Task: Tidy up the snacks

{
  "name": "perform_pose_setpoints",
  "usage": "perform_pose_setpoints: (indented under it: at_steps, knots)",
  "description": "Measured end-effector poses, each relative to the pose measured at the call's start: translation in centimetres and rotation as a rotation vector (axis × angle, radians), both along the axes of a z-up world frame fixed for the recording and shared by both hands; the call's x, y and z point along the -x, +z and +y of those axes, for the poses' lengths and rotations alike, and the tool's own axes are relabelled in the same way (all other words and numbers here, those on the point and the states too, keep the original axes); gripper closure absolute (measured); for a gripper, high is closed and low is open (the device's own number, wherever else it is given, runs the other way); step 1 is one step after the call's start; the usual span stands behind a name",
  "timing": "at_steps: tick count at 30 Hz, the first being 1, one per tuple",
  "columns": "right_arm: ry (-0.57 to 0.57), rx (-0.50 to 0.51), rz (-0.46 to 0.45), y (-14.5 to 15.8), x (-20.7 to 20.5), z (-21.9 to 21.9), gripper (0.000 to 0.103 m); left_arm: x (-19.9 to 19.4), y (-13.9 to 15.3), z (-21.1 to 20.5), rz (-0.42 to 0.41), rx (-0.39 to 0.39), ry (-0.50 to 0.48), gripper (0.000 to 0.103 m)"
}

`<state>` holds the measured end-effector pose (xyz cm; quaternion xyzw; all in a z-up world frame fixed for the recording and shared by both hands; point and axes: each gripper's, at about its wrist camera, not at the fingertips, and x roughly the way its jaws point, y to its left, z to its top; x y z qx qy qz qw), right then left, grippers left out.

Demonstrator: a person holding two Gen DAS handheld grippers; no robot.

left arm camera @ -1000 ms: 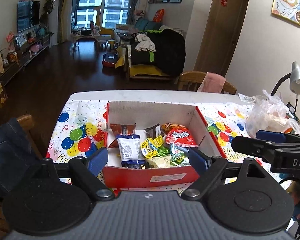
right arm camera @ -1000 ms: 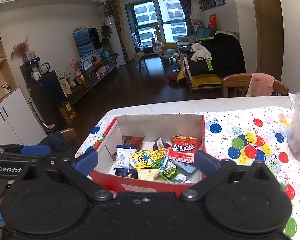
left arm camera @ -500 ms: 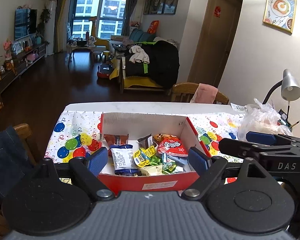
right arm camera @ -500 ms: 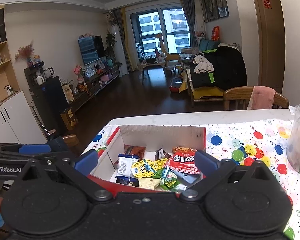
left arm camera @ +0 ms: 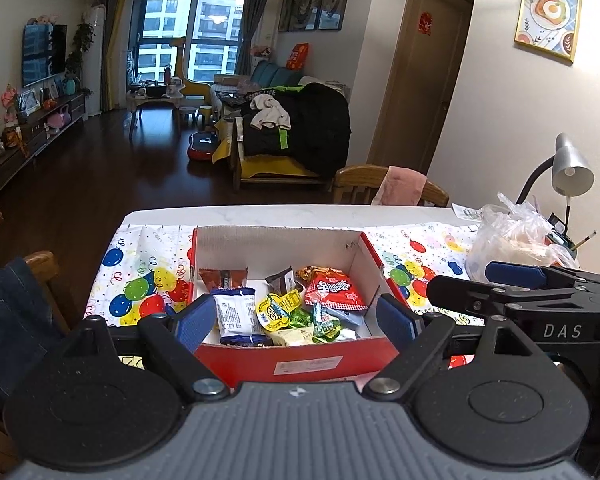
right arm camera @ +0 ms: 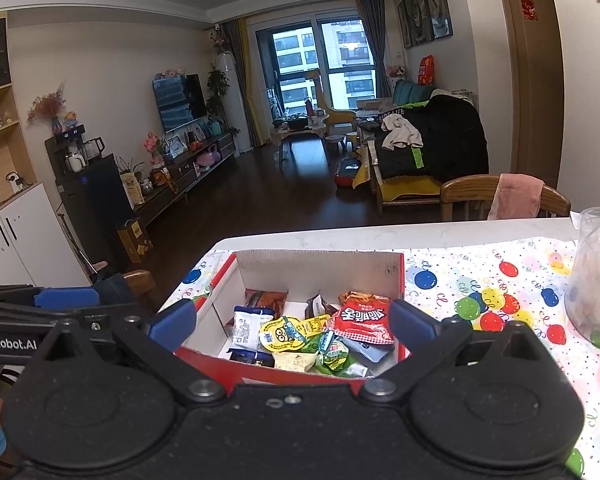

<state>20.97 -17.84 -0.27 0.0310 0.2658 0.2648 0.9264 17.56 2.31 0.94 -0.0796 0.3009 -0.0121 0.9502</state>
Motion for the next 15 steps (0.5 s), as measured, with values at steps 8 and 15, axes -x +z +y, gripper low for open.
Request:
perform_pose_setpoints:
  at_steps: [8, 15]
  knots:
    - [-0.008, -0.004, 0.003, -0.1, 1.1, -0.1, 0.000, 1.1, 0.0, -0.1, 0.015, 0.002, -0.008, 0.015]
    - [-0.029, 0.006, 0.008, -0.2, 3.0, -0.2, 0.000, 2.5, -0.3, -0.1, 0.028, 0.016, -0.030, 0.015]
